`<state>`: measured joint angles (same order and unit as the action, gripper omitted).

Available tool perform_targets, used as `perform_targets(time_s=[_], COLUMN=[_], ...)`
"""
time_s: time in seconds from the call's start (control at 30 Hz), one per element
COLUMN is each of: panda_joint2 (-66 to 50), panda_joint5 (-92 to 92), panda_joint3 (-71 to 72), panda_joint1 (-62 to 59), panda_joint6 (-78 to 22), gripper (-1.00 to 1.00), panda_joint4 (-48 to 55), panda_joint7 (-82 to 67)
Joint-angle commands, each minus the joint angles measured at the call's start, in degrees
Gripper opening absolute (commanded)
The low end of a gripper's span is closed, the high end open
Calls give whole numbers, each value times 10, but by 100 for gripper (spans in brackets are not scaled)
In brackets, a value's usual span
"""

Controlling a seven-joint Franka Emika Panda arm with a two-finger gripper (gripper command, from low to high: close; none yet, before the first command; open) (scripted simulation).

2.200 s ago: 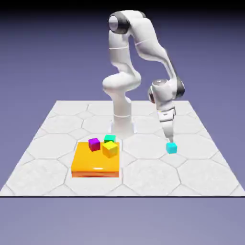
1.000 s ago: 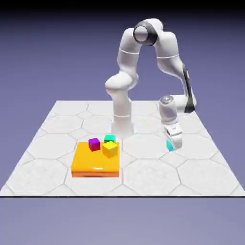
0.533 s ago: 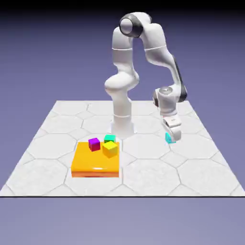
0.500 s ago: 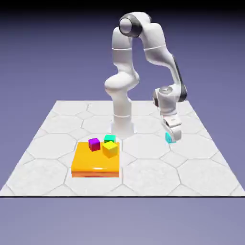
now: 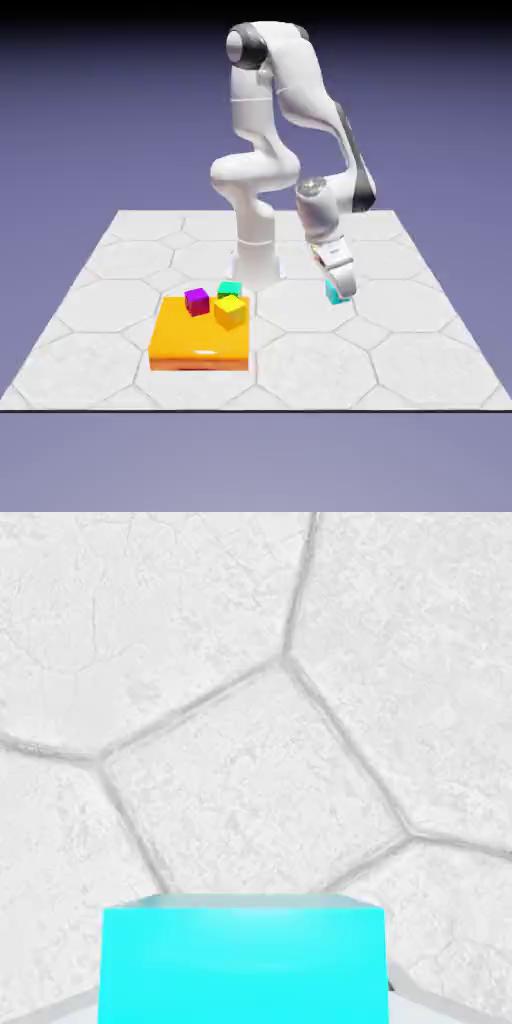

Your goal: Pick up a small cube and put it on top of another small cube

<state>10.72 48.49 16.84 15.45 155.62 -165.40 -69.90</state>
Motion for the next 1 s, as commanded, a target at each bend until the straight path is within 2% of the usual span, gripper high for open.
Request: perform_targets(time_s=[0.0,0.97], panda_joint2=[5,163], panda_joint5=[-3,-80], panda_joint3=[6,189], panda_joint1=[-21,-623], panda_joint6=[-7,-236], gripper=[-100,-100], panda_joint4=[1,23], panda_joint7=[-10,-299])
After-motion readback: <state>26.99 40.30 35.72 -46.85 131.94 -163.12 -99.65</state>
